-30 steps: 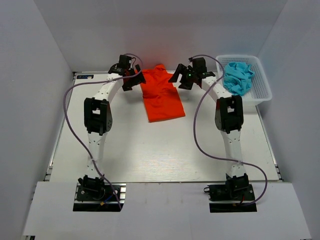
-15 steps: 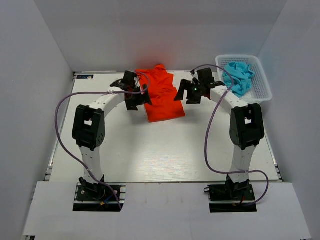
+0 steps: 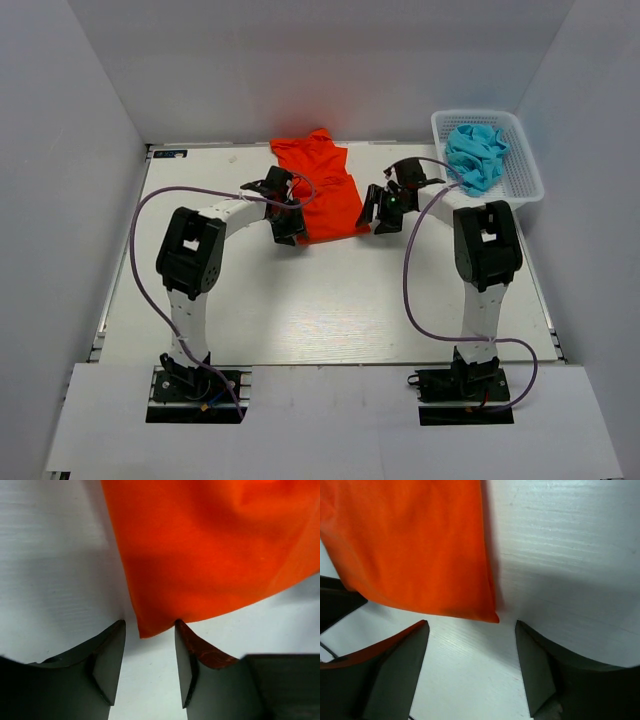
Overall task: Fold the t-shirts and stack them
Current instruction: Grab one side of the 2/3 rectangular tshirt with both arms, then fold the long partially folded tshirt into a neat square
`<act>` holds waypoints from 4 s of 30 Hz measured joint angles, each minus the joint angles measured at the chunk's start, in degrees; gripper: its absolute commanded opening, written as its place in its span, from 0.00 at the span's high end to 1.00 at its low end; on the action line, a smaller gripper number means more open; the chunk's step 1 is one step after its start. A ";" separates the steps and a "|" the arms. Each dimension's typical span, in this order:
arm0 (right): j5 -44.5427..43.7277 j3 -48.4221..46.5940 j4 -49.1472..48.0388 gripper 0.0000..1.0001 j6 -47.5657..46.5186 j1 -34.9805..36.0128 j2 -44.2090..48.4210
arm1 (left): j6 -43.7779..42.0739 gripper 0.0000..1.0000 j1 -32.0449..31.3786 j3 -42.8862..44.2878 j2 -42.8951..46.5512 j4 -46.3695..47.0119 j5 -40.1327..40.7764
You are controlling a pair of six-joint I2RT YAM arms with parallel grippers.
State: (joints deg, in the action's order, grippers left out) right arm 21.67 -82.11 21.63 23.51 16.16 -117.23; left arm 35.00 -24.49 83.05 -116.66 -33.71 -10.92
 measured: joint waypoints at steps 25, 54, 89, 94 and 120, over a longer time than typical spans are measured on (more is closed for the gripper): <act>2.95 11.21 -1.27 1.00 2.34 -0.02 6.67 | 0.92 1.00 -2.14 -5.35 2.86 -0.35 -2.10; 0.85 -12.90 25.88 1.00 0.98 -2.64 17.66 | 2.54 1.00 -2.05 20.02 6.56 -21.38 -0.39; -1.90 -32.94 8.13 0.57 4.39 -4.90 -11.04 | 0.09 0.21 7.06 41.53 -19.34 -0.92 -5.88; 1.36 -47.60 0.66 0.11 3.17 -5.92 -24.70 | 2.49 0.00 9.42 52.50 -29.92 5.44 -6.03; 14.27 -12.15 -13.55 0.11 5.31 -3.61 -5.97 | -1.03 0.00 3.39 31.76 -16.00 10.73 -8.66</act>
State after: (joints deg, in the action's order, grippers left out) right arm 35.94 -94.26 8.08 28.82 12.56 -123.20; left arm 33.98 -21.10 114.80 -132.66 -22.98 -19.57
